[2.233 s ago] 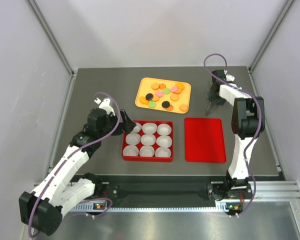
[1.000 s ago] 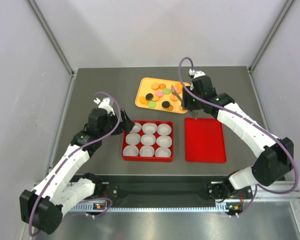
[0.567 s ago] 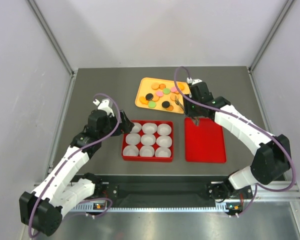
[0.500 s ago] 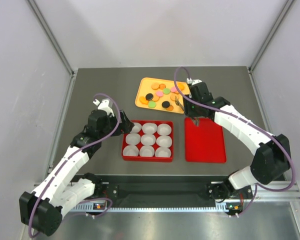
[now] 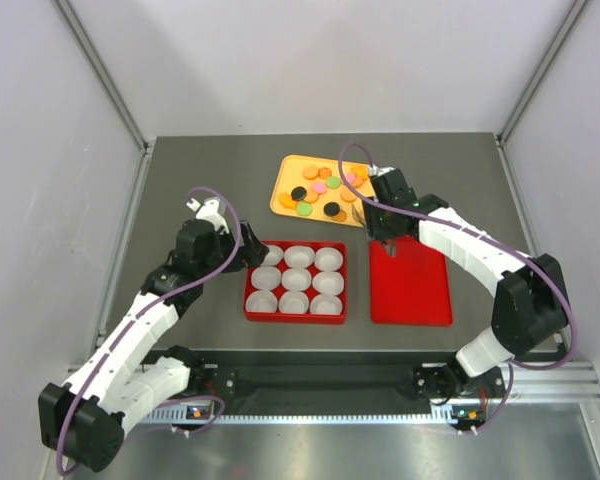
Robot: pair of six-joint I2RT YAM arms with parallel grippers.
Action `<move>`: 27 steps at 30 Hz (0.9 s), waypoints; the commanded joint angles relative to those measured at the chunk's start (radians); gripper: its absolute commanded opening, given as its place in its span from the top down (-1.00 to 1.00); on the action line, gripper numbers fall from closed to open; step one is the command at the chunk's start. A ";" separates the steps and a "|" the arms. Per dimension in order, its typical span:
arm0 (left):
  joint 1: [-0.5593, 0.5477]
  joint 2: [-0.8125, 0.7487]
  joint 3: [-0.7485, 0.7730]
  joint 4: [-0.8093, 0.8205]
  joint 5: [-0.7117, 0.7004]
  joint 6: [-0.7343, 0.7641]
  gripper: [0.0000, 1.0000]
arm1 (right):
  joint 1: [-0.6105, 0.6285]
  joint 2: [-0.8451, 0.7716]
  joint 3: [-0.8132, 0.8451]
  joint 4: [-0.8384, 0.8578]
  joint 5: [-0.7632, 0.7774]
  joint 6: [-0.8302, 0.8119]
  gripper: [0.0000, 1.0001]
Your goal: Pack the cookies
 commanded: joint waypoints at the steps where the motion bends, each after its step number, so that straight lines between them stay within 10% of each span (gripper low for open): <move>1: -0.001 -0.002 -0.003 0.044 0.010 0.013 -0.88 | 0.007 0.002 0.002 0.040 0.030 -0.013 0.07; 27: -0.003 0.019 0.000 0.047 0.013 0.014 -0.88 | -0.042 0.011 -0.010 0.065 0.009 -0.013 0.07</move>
